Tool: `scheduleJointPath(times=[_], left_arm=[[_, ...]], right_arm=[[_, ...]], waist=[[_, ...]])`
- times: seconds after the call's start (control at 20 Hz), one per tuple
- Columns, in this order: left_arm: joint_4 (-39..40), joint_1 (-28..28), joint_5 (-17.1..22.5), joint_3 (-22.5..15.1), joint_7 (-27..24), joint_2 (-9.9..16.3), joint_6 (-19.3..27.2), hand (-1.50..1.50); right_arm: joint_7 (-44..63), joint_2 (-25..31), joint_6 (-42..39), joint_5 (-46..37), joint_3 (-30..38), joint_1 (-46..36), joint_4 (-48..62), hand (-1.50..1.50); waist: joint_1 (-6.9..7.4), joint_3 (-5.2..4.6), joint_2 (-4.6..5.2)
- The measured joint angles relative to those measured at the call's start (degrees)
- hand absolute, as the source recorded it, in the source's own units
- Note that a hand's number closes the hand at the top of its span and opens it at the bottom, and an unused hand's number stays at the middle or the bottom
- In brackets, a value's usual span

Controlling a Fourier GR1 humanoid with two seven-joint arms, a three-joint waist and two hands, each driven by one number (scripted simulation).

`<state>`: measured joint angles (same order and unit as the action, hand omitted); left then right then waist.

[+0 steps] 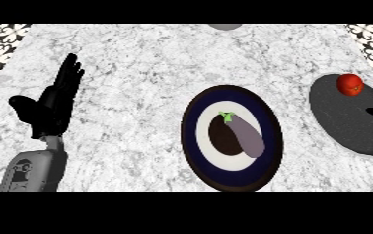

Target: Pick the tomato from the plate and place it in the pan

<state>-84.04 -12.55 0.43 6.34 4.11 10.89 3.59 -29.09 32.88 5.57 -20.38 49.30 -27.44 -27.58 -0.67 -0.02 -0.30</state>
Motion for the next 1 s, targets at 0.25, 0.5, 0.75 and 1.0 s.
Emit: scheduleJointPath(times=[0.25,0.5,0.75,1.0], left_arm=[[-1.7,1.6,0.2,0.7,1.0,0.6,0.2,0.0],[-2.6,2.6,0.2,1.1,1.5,0.8,0.4,0.0],[-2.7,3.4,0.3,1.3,0.9,0.6,0.2,0.0],[-3.1,1.8,-0.2,0.6,1.9,0.4,0.5,0.0]], right_arm=[[-1.2,-2.0,-11.0,5.7,1.4,7.8,-8.6,-1.5],[-1.1,-4.4,-20.2,10.7,2.8,18.0,-20.7,-1.5],[2.2,-9.8,-26.3,15.8,5.0,29.1,-36.1,-1.5],[9.1,-17.4,-30.8,20.7,6.9,40.2,-55.1,-1.5]], waist=[[-1.55,-0.19,-0.63],[-2.68,-0.33,-0.8],[-2.77,-0.38,-0.63],[-2.03,-0.29,-0.25]])
